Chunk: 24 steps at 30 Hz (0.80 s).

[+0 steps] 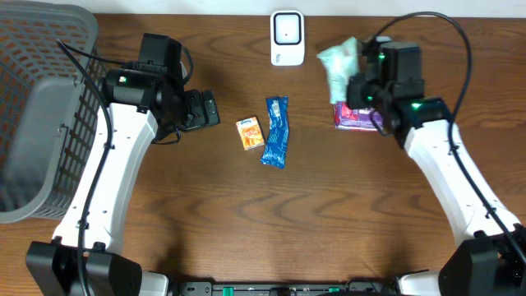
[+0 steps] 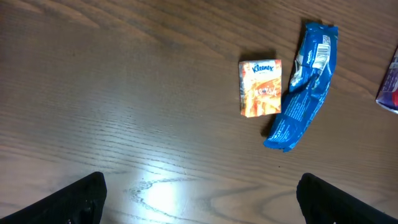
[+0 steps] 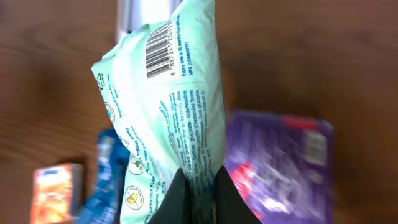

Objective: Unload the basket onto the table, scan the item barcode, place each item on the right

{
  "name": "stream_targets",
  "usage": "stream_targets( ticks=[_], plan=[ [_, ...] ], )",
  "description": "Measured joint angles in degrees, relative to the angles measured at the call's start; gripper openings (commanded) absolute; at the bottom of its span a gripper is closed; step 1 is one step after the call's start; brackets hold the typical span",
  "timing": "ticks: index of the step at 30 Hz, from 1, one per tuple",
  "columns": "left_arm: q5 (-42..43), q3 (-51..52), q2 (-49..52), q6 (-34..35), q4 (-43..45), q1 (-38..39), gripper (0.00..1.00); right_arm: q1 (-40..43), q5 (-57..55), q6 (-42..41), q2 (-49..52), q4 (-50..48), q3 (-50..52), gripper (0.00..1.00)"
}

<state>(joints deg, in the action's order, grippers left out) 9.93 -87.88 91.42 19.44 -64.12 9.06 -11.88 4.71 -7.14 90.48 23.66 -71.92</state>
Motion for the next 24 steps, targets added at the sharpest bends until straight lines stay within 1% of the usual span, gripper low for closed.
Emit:
stream_targets(
  ticks=[7, 10, 20, 24],
  plan=[
    [0.0, 0.0, 0.0, 0.0, 0.0, 0.0, 0.98, -0.8, 3.5, 0.1, 0.0, -4.8, 0.0, 0.01],
    [0.0, 0.0, 0.0, 0.0, 0.0, 0.0, 0.98, -0.8, 5.4, 1.5, 0.0, -6.1, 0.0, 0.01],
    [0.0, 0.0, 0.0, 0.0, 0.0, 0.0, 0.98, -0.8, 6.8, 3.3, 0.0, -6.4, 0.0, 0.01],
    [0.0, 0.0, 0.0, 0.0, 0.0, 0.0, 0.98, -0.8, 3.4, 2.8, 0.0, -4.6, 0.0, 0.01]
  ],
)
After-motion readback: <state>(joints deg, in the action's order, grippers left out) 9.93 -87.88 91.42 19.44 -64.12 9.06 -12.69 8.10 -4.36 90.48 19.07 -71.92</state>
